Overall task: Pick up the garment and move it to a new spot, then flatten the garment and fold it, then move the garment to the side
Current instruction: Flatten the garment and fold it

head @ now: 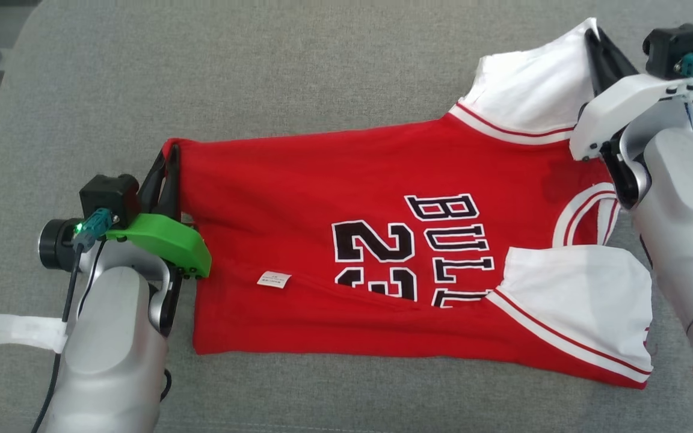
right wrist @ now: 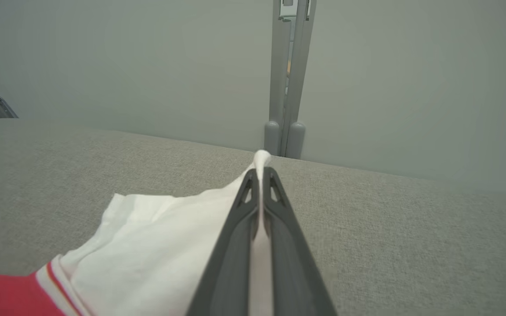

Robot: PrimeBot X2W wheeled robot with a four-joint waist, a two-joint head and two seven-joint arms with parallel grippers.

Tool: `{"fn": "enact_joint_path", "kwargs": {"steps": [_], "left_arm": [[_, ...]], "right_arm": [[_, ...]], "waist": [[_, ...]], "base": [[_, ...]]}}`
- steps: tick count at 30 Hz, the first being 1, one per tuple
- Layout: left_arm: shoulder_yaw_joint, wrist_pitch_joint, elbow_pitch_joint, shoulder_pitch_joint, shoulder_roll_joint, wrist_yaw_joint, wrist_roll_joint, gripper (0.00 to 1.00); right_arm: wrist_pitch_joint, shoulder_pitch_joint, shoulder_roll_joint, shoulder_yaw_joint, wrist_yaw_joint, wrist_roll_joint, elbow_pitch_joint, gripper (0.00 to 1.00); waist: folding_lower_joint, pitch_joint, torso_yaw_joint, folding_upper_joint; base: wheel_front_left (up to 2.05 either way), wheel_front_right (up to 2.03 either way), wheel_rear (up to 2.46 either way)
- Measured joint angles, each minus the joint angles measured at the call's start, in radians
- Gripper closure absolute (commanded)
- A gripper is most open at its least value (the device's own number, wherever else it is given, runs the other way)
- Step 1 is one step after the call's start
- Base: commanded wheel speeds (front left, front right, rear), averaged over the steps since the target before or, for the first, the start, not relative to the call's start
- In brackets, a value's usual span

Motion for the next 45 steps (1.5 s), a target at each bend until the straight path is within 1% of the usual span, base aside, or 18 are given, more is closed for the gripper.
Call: {"fn": "enact_joint_path", "kwargs": {"steps": [5,11,17,23,28,32,42,43,44,45], "left_arm": [[0.012,0.000,0.012,0.052,0.016,0.000,0.001,1.00],[0.028,0.000,0.010,0.102,0.029,0.000,0.002,1.00],[0.032,0.000,-0.008,0.161,0.028,0.000,0.005,1.00],[0.041,0.000,-0.024,0.219,0.026,-0.001,0.005,1.00],[0.049,0.000,-0.027,0.271,0.023,-0.002,0.004,1.00],[0.044,0.000,-0.016,0.303,0.017,-0.002,0.003,1.00],[0.031,0.000,0.016,0.334,0.006,-0.002,-0.002,1.00],[0.032,0.000,0.018,0.335,0.004,-0.002,-0.001,0.91],[0.033,0.000,0.020,0.339,0.004,-0.002,-0.001,0.60],[0.035,0.000,0.021,0.345,0.004,-0.002,0.001,0.10]], "right_arm": [[-0.004,0.089,-0.014,0.074,0.000,0.097,-0.081,1.00],[-0.008,0.187,-0.064,0.125,0.000,0.192,-0.182,1.00],[-0.010,0.301,-0.107,0.130,0.000,0.267,-0.267,1.00],[-0.012,0.416,-0.129,0.114,0.000,0.306,-0.350,1.00],[-0.013,0.511,-0.134,0.094,0.000,0.323,-0.405,1.00],[-0.013,0.578,-0.128,0.097,0.000,0.331,-0.425,1.00],[-0.011,0.639,-0.090,0.119,0.000,0.310,-0.402,1.00],[-0.011,0.640,-0.090,0.119,0.000,0.308,-0.393,0.57],[-0.011,0.642,-0.088,0.116,0.000,0.303,-0.383,0.00],[-0.011,0.647,-0.086,0.111,0.000,0.303,-0.375,0.00]], "waist": [[0.0000,-0.051,-0.023,0.0000],[0.0000,-0.106,-0.057,0.0000],[0.0000,-0.157,-0.083,0.0000],[0.0000,-0.203,-0.097,0.0000],[0.0000,-0.231,-0.103,0.0000],[0.0000,-0.243,-0.108,0.0000],[0.0000,-0.240,-0.124,0.0000],[0.0000,-0.240,-0.124,0.0000],[0.0000,-0.240,-0.125,0.0000],[0.0000,-0.241,-0.125,0.0000]], "base": [[0.00,0.00,0.00],[0.00,0.00,0.00],[0.00,0.00,0.00],[0.00,0.00,0.00],[0.00,0.00,0.00],[0.00,0.00,0.00],[0.00,0.00,0.00],[0.00,0.00,0.00],[0.00,0.00,0.00],[0.00,0.00,0.00]]}}
